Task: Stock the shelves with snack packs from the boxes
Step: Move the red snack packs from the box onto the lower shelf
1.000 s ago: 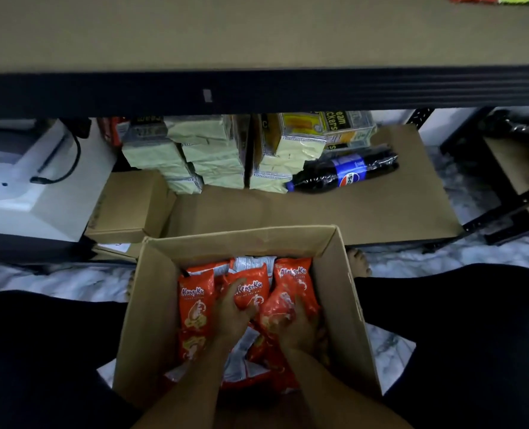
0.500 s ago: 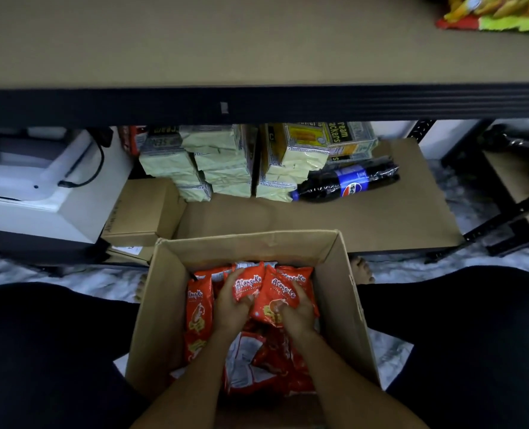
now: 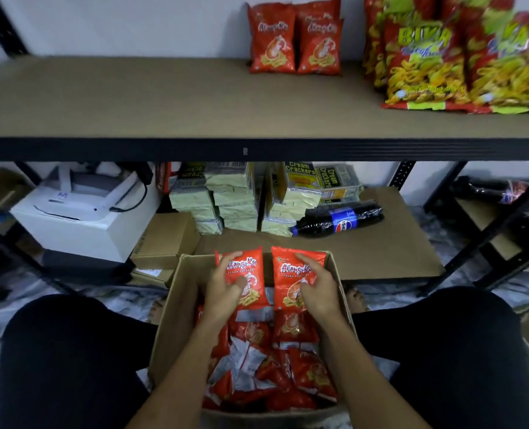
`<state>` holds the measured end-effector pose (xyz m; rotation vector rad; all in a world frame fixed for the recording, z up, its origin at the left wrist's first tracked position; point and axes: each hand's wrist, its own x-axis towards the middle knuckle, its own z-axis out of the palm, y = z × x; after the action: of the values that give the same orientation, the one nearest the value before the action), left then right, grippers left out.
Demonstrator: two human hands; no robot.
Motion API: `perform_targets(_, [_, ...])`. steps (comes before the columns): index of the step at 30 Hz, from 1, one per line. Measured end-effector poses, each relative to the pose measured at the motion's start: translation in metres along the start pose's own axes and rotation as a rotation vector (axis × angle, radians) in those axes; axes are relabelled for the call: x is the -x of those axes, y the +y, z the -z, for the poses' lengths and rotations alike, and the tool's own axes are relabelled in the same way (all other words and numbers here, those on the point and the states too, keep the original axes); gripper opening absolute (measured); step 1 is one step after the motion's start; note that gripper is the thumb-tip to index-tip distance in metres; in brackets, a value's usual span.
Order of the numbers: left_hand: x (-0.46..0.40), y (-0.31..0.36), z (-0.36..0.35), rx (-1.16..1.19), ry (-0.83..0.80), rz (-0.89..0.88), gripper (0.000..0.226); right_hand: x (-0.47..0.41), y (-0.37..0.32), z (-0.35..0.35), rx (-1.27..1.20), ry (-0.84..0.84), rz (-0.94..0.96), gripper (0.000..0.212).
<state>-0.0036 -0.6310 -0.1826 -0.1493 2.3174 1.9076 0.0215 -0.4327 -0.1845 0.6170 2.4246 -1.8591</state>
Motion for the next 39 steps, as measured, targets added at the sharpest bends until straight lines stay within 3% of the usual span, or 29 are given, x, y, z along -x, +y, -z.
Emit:
perform_targets(6, [0.017, 0.090, 0.013, 0.013, -0.098, -0.118, 0.053, 0.022, -0.079, 0.029, -0.122, -0.016, 0.202, 0.069])
perform_targets(11, [0.013, 0.186, 0.023, 0.017, -0.046, -0.404, 0.055, 0.030, -0.162, 0.059, -0.148, 0.075, 0.566, 0.043])
perform_targets(15, [-0.008, 0.248, 0.025, 0.021, -0.019, -0.565, 0.062, 0.017, -0.221, 0.076, -0.122, 0.135, 0.724, 0.042])
perform_targets(19, [-0.051, 0.287, 0.018, -0.027, 0.081, -0.658, 0.068, -0.023, -0.260, 0.083, -0.057, 0.201, 0.754, 0.045])
perform_targets(23, [-0.093, 0.286, 0.008, -0.106, 0.069, -0.580, 0.087, -0.061, -0.271, 0.085, 0.040, 0.179, 0.629, 0.044])
perform_targets(28, [-0.139, 0.282, 0.002, -0.124, 0.043, -0.550, 0.085, -0.104, -0.284, 0.087, 0.153, 0.178, 0.550, 0.045])
perform_targets(39, [-0.255, 0.329, -0.031, -0.335, 0.189, -0.714, 0.087, -0.222, -0.333, 0.097, 0.594, 0.394, 0.682, 0.046])
